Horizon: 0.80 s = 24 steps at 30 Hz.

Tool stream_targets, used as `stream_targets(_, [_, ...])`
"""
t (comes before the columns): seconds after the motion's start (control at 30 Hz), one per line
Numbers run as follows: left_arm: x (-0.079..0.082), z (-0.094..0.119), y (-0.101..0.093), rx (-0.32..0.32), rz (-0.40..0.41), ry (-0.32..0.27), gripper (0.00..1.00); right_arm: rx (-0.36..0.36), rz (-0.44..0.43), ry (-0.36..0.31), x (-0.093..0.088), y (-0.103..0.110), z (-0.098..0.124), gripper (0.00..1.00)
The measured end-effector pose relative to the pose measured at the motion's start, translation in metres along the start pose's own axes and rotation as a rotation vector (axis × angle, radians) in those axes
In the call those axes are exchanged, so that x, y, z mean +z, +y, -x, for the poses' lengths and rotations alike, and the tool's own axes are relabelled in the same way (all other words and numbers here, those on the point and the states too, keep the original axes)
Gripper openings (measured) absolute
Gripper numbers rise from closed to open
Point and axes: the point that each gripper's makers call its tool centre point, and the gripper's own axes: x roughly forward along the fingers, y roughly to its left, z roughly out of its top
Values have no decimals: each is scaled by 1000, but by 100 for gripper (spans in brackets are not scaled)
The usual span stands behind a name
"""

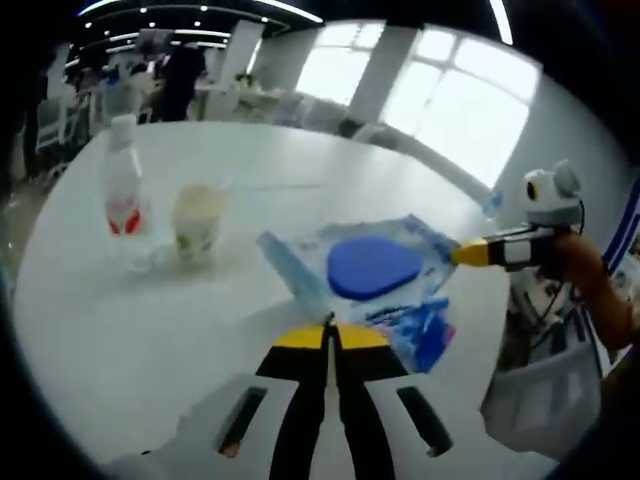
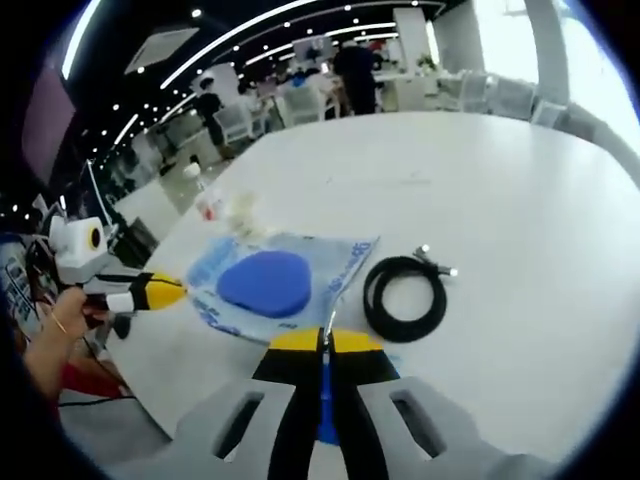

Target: Arrange the tabletop items into an orderly group along one side of the table until the central work area is clear of visible clutter.

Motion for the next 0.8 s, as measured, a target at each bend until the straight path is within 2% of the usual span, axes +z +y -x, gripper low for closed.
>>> stream_targets(0.13, [8,-9,1,-11,15,-19,0,-12,9,-3,9,-12,-5,1])
stream_targets(0.37, [21,-26,7,13,15,-49,0,-20,23,-12,26,-25,-19,1])
stream_targets(0.63, [35,-46,23,34,56,-99,0,-29,41,-15,46,-40,-45,1])
stream_targets(0.8, [37,-64,37,41,83,-103,0,-26,31,-14,53,-49,-64,1])
